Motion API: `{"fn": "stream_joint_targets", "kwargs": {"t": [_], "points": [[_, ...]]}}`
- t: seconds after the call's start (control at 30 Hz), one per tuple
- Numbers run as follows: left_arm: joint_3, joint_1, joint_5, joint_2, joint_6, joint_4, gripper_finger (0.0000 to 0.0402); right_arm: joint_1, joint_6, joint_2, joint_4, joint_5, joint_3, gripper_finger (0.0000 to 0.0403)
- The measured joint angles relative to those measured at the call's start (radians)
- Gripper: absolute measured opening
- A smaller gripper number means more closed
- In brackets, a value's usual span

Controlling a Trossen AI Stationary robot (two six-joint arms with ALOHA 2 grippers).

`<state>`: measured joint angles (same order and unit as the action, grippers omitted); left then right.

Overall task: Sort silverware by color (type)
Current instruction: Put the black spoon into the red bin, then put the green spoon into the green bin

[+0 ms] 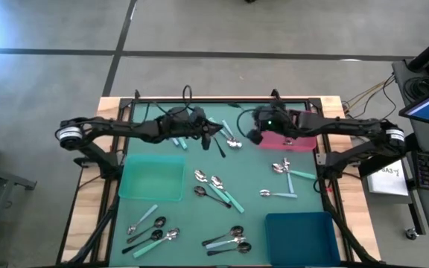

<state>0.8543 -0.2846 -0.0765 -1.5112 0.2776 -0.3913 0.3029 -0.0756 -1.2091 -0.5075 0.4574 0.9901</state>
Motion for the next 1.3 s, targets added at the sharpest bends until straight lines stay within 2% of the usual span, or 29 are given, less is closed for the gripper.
{"fn": "stream_joint_targets", "kwargs": {"t": [0.1, 0.23, 0.33, 0.43, 0.6, 0.8, 1.03, 1.1, 1.3], "points": [[0.000, -0.003, 0.012, 0.053, -0.034, 0.199, 0.0001, 0.001, -0.086, 0.033, -0.193, 0.015, 0.006, 0.0007], [0.000, -0.013, 0.135, 0.124, -0.072, 0.481, 0.0000, -0.001, -0.221, 0.042, -0.451, 0.012, -0.003, 0.0008], [0.000, -0.030, 0.242, 0.149, -0.094, 0.684, 0.0000, 0.000, -0.271, 0.046, -0.521, 0.046, -0.022, 0.0008], [0.000, -0.060, 0.274, 0.149, -0.091, 0.801, 0.0000, -0.002, -0.273, 0.041, -0.518, 0.049, -0.039, 0.0008], [0.000, -0.074, 0.276, 0.116, -0.088, 0.890, 0.0000, -0.001, -0.267, 0.041, -0.501, 0.065, -0.043, 0.0009], [0.000, -0.077, 0.268, 0.071, -0.209, 0.985, 0.0009, -0.001, -0.241, 0.043, -0.500, 0.062, -0.035, 0.0015], [0.000, -0.078, 0.172, -0.004, -0.356, 1.008, 0.0064, -0.001, -0.219, 0.043, -0.497, 0.059, -0.033, 0.0071], [0.000, -0.079, 0.192, -0.021, -0.417, 1.005, 0.0082, -0.001, -0.220, 0.043, -0.497, 0.059, -0.033, 0.0091], [0.000, -0.089, 0.367, -0.037, -0.618, 1.000, 0.0120, -0.001, -0.221, 0.043, -0.495, 0.059, -0.034, 0.0134]]}}
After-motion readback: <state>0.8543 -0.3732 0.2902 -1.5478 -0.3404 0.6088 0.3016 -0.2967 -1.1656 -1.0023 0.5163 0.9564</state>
